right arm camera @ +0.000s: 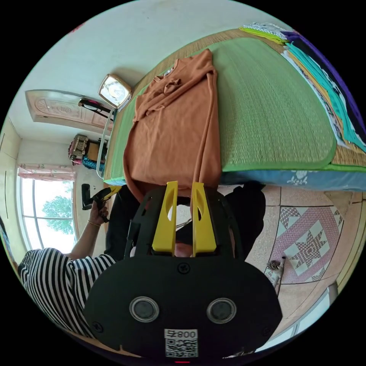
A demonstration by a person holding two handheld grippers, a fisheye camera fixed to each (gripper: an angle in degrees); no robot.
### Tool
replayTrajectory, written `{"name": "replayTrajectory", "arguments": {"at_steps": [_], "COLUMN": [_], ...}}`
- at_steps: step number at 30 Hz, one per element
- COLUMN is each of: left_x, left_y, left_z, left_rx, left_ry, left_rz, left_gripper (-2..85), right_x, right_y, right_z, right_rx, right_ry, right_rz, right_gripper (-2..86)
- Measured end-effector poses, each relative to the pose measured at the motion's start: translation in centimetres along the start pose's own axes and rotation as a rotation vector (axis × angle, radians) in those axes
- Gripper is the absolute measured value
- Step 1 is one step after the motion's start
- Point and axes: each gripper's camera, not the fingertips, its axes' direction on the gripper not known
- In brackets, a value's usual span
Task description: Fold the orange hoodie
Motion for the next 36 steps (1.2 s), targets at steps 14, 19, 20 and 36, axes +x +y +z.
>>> {"name": "replayTrajectory", "arguments": {"at_steps": [14, 19, 20, 36], "left_x": [4.2, 2.7, 2.5, 0.4], "left_y": [-0.3, 0.3, 0.4, 6.3], "left_z": [10.2, 14.3, 14.8, 7.7], "left_rx": [-0.316, -0.468, -0.488, -0.335], "left_ry": [-0.298, -0.328, -0.329, -0.019], "left_rz": [0.061, -0.014, -0.02, -0.009], "left_gripper": [15.6, 14.3, 13.3, 2.1], "right_x": [4.1, 6.2, 6.8, 13.0], "right_y": [-0.3, -1.7, -1.8, -0.1], "right_z": [11.1, 15.4, 16.7, 16.8], "right_rx": [-0.215, -0.3, -0.327, -0.294], "right_ry": [0.132, 0.158, 0.159, -0.142], "right_rz": [0.048, 0.103, 0.119, 0.03], "right_gripper": [13.1, 13.1, 12.9, 2.9]}}
